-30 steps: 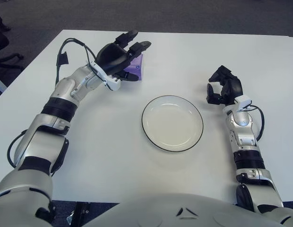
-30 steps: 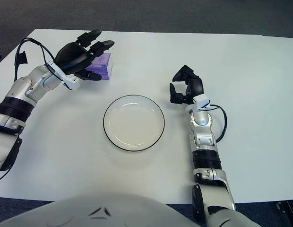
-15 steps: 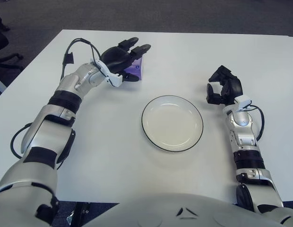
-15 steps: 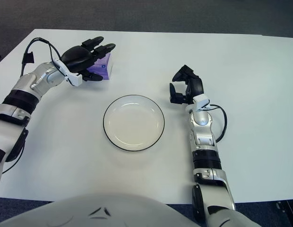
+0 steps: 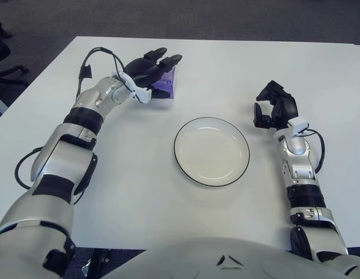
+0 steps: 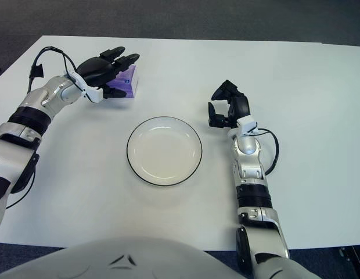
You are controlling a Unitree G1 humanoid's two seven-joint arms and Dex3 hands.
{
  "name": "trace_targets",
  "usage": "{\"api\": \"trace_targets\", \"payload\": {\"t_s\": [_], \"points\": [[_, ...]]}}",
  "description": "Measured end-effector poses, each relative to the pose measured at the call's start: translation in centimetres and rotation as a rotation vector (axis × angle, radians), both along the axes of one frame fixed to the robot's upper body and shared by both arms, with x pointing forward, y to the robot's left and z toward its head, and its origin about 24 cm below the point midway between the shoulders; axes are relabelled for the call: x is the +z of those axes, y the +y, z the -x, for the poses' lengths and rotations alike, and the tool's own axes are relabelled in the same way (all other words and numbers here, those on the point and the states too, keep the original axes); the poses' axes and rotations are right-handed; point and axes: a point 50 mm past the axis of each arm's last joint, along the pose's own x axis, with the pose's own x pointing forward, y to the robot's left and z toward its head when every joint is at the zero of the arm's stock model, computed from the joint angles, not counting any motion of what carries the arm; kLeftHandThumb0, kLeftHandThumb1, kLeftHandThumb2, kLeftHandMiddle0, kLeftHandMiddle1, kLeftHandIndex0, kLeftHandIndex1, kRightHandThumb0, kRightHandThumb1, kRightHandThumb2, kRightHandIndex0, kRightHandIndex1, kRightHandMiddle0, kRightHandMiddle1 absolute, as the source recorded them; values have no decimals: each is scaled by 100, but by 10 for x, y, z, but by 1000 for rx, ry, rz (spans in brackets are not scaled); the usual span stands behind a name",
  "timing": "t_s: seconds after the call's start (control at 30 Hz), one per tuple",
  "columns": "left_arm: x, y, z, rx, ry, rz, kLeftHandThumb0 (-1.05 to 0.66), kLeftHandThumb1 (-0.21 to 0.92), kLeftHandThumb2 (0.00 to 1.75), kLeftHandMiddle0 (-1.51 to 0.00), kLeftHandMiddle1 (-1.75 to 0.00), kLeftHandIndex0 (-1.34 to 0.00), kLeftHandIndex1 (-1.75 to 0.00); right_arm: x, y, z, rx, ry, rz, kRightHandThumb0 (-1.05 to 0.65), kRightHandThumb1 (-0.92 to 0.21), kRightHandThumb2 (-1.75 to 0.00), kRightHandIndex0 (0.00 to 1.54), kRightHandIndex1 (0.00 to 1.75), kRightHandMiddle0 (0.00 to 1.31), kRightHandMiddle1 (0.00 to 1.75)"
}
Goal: Put the tissue paper into the plate.
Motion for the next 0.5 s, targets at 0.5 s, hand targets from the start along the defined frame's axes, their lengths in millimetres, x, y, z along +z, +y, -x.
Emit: {"api": "trace_targets", "payload": {"t_s": [0.5], "points": [[-2, 4, -8, 79, -29, 8, -105, 92, 70, 0, 0, 0, 0, 0, 0, 0, -11, -1, 5, -48, -32, -132, 133, 175, 61, 175]]}}
